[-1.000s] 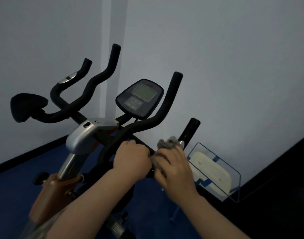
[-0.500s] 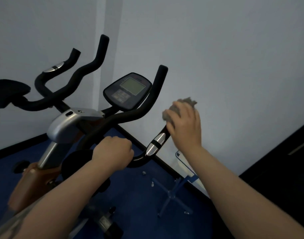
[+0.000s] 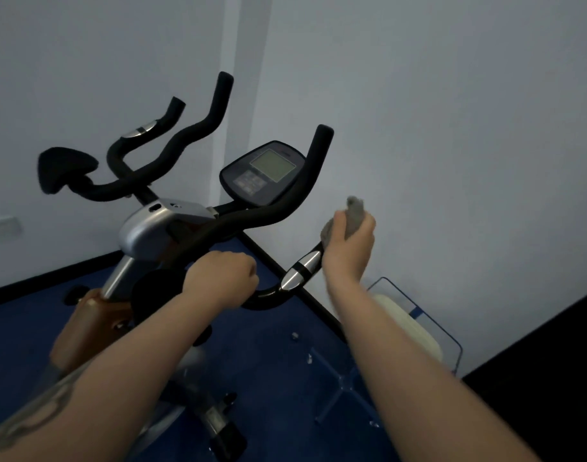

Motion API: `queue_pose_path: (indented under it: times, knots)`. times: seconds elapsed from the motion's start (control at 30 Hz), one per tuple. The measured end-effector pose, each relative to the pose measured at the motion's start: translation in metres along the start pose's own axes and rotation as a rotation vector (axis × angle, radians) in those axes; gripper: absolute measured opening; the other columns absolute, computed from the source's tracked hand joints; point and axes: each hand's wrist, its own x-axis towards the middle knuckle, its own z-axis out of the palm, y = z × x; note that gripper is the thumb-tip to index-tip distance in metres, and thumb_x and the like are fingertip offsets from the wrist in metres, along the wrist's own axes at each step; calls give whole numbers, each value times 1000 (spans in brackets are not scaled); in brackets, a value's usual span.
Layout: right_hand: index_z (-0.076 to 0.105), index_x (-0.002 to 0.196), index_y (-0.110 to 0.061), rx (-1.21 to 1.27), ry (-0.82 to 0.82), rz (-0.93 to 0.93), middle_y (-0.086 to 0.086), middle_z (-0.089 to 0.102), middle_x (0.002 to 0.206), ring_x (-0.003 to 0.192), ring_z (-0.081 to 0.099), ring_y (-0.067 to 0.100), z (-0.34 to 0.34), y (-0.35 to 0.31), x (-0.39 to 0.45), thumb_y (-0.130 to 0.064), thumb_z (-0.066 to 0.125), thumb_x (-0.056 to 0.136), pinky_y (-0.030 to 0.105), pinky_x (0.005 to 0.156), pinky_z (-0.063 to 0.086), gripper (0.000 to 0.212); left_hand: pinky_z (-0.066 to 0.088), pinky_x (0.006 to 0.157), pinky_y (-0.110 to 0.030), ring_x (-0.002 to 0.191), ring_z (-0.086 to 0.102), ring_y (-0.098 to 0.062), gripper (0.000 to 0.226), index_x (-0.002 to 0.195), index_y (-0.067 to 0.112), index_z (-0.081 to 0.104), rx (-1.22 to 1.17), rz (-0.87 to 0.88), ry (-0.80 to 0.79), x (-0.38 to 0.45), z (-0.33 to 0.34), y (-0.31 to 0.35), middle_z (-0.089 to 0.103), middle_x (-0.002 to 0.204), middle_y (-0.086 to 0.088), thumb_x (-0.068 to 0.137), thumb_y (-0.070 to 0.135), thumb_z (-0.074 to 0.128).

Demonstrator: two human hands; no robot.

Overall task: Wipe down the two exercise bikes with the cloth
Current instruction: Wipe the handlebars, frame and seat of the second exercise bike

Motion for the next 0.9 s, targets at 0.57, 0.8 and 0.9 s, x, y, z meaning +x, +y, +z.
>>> queue_pose_path:
  times: [0.57,0.8,0.9]
  knots:
    - [35,142,-20,-2,103,-50,10,36,139,117,50,24,13,4,-3,-32,49,99,28,81,43,46,37,57,-30,70,54,-13,15,79,31,51,-79,-77,35,2,1,-2,53,73,11,92,29,44]
    - [65,107,-14,-823,-69,-804,12,56,123,112,50,35,-30,6,27,-30,61,92,45,88,39,22,37,61,-29,71,53,-13,17,77,31,53,-107,-77,49,3,2,-3,52,72,12,92,28,45]
    - [68,98,-15,-901,-166,-774,7,60,116,111,49,31,-30,-7,32,-35,55,95,42,88,33,24,32,56,-28,70,51,-12,17,77,30,52,-89,-74,44,4,2,-3,49,71,13,92,28,44]
